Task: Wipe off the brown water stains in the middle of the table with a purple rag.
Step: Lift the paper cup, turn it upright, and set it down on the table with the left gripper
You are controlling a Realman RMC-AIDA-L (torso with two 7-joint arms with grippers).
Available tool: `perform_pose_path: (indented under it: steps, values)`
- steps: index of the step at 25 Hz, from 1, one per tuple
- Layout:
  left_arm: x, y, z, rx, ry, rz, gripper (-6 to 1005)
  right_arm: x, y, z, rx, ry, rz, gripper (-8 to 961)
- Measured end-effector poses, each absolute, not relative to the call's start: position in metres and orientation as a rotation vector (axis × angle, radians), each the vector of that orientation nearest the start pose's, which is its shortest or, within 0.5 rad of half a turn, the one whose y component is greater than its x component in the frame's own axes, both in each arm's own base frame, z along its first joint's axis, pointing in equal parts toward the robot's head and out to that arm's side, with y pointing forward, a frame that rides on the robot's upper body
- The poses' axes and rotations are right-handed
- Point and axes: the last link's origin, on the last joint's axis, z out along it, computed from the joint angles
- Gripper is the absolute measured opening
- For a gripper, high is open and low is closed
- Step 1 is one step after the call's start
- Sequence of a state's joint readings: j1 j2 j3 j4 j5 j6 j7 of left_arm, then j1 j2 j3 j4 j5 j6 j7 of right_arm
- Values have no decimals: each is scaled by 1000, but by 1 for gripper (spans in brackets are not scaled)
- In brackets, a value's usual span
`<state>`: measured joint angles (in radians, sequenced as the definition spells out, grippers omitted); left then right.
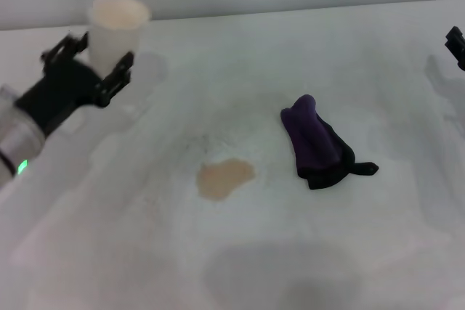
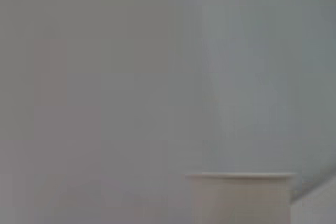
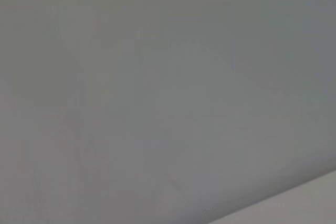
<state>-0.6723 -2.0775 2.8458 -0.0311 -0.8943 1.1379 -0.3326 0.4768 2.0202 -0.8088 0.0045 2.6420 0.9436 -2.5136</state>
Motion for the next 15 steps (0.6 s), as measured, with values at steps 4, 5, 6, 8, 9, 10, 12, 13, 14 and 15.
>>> perform_pose_path:
  steps: [4, 5, 6, 8, 9, 10, 12, 13, 14, 15]
  values:
    - [-288, 336, -68, -2078, -411, -687, 661, 403, 332, 31, -1310, 1047, 719, 842]
    - [-289, 331, -71, -2079, -424, -690, 661, 404, 331, 31, -1307, 1048, 718, 842]
    - [-292, 325, -75, -2077, -447, -689, 661, 404, 331, 31, -1307, 1050, 716, 842]
    - [-298, 315, -80, -2063, -488, -675, 660, 405, 331, 30, -1311, 1052, 710, 842]
    - [-301, 311, -82, -2051, -505, -666, 659, 405, 331, 29, -1315, 1053, 707, 842]
    - [-304, 308, -83, -2039, -524, -654, 659, 405, 331, 29, -1319, 1054, 704, 842]
    - [-310, 304, -82, -2009, -558, -641, 658, 405, 330, 28, -1324, 1056, 701, 842]
    - [-311, 304, -82, -1998, -567, -638, 658, 405, 329, 27, -1323, 1059, 699, 842]
    - [-313, 304, -81, -1987, -578, -635, 657, 406, 328, 27, -1321, 1063, 697, 842]
    - [-315, 304, -80, -1973, -591, -632, 657, 407, 326, 26, -1319, 1066, 695, 842]
